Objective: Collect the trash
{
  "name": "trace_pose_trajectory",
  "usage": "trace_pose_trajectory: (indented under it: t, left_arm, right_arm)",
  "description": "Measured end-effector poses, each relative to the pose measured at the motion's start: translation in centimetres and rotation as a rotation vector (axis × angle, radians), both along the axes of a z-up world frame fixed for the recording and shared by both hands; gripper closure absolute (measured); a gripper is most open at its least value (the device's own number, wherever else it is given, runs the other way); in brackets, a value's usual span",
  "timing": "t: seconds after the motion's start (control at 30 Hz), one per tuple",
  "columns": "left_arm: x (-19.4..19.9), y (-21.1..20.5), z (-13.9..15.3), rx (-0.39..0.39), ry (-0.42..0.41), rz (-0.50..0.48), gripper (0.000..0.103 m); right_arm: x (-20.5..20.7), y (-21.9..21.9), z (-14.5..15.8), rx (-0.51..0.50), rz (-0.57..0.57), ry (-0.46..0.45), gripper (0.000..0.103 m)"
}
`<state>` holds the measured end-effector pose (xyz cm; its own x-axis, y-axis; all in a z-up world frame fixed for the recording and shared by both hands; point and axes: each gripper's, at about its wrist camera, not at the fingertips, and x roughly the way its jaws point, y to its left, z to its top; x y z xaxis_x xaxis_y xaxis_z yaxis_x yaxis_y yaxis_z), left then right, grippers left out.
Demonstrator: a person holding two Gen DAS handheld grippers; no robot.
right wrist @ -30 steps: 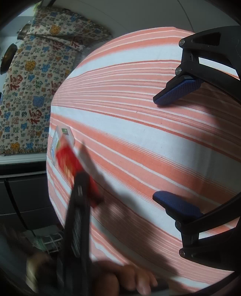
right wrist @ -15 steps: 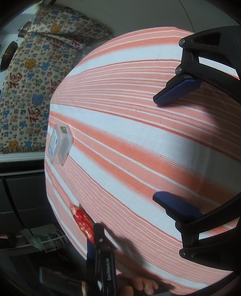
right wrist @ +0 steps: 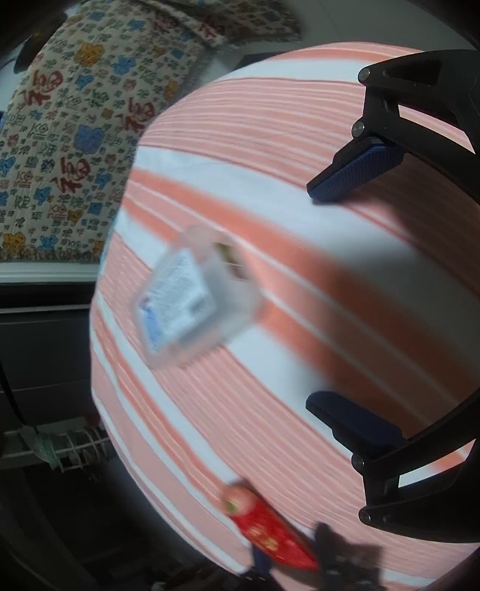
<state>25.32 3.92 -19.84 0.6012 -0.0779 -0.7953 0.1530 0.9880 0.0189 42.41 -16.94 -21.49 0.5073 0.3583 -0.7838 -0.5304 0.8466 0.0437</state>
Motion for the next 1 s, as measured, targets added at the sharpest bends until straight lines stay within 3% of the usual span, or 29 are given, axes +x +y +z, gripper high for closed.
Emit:
trace_pose_trajectory:
  t: [0.13,0.2,0.27,0.43,0.57,0.73,0.77,0.8,0.83,1.0]
  left_arm:
    - [0.0,0.1,0.0,-0.007,0.0,0.0,0.03]
    - [0.0,0.1,0.0,-0.007,0.0,0.001,0.03]
    - [-0.2,0.1,0.0,-0.008,-0.001,0.002,0.03]
    - [-0.2,0.1,-0.1,-0.006,-0.001,0.002,0.03]
    - [-0.3,0.0,-0.1,-0.005,-0.001,0.002,0.03]
    - [-0.3,0.0,-0.1,-0.005,-0.001,0.002,0.03]
    - [-0.3,0.0,-0.1,-0.005,-0.001,0.002,0.03]
    - [-0.3,0.0,-0.1,-0.005,-0.001,0.003,0.03]
    - [-0.3,-0.1,-0.1,-0.004,-0.001,0.003,0.03]
    - [-0.2,-0.2,-0.1,-0.003,-0.001,0.002,0.03]
  right_arm:
    - [2.5,1.1,0.4,0.013,-0.007,-0.03,0.003]
    - [2.9,1.4,0.7,0.046,0.024,-0.021,0.026]
    - [2.7,1.4,0.9,0.064,0.028,-0.006,0.029]
    - [-1.6,-0.8,0.7,0.013,-0.131,-0.018,0.035]
    - [-7.8,-2.9,0.8,0.019,-0.283,0.004,0.035]
    - [-15.7,-1.5,0.6,0.07,-0.257,-0.014,0.033]
    - [-16.7,-0.9,0.6,0.067,-0.247,-0.02,0.029]
    - [-17.4,-0.3,0.6,0.06,-0.228,-0.019,0.017]
    - [-17.8,0.1,0.6,0.061,-0.211,-0.014,0.013]
    - [-17.6,1.0,0.1,0.019,-0.211,-0.003,0.006]
